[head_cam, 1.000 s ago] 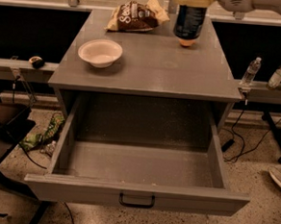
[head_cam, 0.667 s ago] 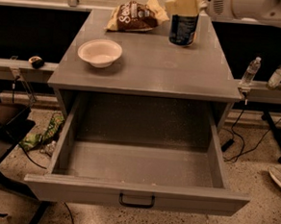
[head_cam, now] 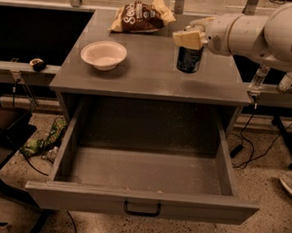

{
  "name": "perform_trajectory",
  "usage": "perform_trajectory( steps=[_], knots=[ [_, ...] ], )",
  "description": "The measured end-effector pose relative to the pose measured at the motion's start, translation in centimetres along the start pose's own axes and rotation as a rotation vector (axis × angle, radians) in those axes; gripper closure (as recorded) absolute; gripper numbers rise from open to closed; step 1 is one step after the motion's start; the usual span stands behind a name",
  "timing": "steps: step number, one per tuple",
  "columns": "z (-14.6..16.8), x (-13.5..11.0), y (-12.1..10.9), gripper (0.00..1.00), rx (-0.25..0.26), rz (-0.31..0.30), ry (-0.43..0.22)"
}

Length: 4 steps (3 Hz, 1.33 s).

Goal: Pick pepsi can from top drawer and place on counter

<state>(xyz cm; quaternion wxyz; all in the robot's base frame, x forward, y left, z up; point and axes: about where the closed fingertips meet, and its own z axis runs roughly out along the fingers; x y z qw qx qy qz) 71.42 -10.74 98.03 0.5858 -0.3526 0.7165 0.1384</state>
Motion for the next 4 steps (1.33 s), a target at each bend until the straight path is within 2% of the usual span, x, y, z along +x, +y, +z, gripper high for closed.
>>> perform_trajectory(
  steps=[1, 2, 3, 4],
  knots=[
    [1.16, 4.35, 0.33, 1.00, 0.024, 0.047, -0.015],
    [1.35, 4.11, 0.46, 0.81, 0.026, 0.046, -0.020],
    [1.35, 4.11, 0.46, 0.50, 0.026, 0.046, -0.020],
    [1.35, 4.11, 0.46, 0.27, 0.026, 0.045, -0.020]
  ],
)
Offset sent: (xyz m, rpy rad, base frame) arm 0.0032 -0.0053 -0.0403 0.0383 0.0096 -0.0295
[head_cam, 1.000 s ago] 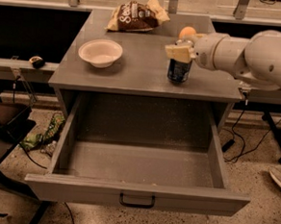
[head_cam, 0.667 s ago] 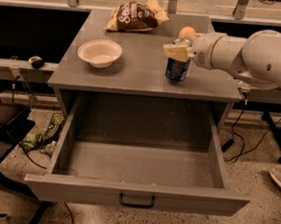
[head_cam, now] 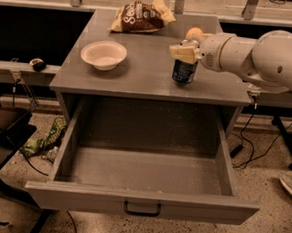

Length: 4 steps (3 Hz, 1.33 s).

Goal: Pick pepsi can from top drawer and place on counter

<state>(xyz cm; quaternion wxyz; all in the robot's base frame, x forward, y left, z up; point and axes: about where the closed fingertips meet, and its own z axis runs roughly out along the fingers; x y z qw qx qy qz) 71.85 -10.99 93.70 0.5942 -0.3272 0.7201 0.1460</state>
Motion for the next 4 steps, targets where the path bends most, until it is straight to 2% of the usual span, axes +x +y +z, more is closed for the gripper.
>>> perform_trajectory(
  steps=[1, 3, 4],
  knots=[
    [0.0, 0.0, 0.0, 0.04, 0.000, 0.000, 0.000],
    [-0.5, -1.0, 0.0, 0.00, 0.006, 0.011, -0.012],
    [-4.9, -5.5, -0.9, 0.00, 0.022, -0.065, -0.016]
  ],
)
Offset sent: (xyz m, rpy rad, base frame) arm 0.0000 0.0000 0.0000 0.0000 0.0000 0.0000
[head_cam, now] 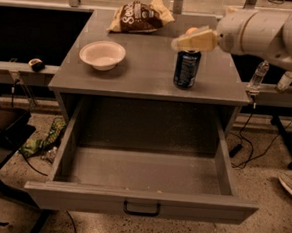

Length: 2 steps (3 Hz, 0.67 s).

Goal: Pick pepsi can from top drawer and place on counter

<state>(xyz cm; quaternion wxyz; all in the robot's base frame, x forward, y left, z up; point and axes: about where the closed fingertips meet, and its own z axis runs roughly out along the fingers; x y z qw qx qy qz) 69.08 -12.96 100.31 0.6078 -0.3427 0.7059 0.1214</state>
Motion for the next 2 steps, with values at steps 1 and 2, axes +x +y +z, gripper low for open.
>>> perform_trajectory(
  steps=[1, 2],
  knots=[
    [-7.1, -3.6, 1.5, 0.00, 0.001, -0.153, 0.058],
    [-12.4, -5.7, 4.2, 0.00, -0.039, -0.291, 0.115]
  ],
)
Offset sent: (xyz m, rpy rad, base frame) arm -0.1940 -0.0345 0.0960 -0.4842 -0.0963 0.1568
